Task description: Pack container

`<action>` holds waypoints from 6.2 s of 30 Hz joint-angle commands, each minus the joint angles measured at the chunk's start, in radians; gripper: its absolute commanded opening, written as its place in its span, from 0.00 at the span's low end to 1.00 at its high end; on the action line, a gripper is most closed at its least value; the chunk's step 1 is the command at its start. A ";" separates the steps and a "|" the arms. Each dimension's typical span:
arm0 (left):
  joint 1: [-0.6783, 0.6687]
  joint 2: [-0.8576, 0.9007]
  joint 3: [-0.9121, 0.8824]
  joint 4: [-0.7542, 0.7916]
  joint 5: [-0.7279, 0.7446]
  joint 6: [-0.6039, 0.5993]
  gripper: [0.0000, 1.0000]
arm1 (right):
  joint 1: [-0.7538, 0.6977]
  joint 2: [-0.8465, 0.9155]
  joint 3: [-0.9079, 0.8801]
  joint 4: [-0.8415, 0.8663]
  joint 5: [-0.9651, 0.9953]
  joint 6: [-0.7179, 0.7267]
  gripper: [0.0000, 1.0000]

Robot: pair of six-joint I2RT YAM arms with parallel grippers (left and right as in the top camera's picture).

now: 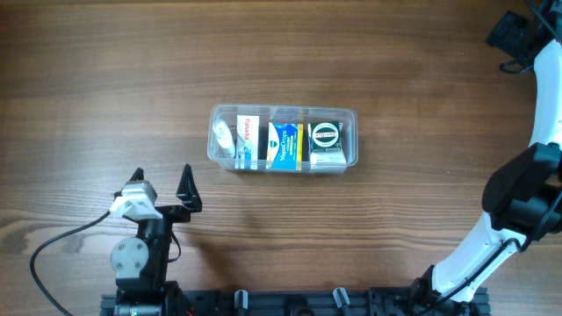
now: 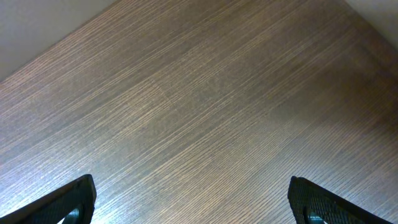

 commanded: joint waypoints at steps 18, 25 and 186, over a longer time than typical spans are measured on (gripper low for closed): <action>0.009 -0.011 -0.009 0.002 0.016 -0.009 1.00 | 0.003 -0.450 0.010 -0.105 0.013 -0.039 1.00; 0.009 -0.011 -0.009 0.002 0.016 -0.009 1.00 | 0.032 -0.818 -0.048 -0.124 -0.108 -0.208 1.00; 0.009 -0.011 -0.009 0.002 0.016 -0.009 1.00 | 0.354 -2.062 -1.973 0.879 -0.231 -0.282 1.00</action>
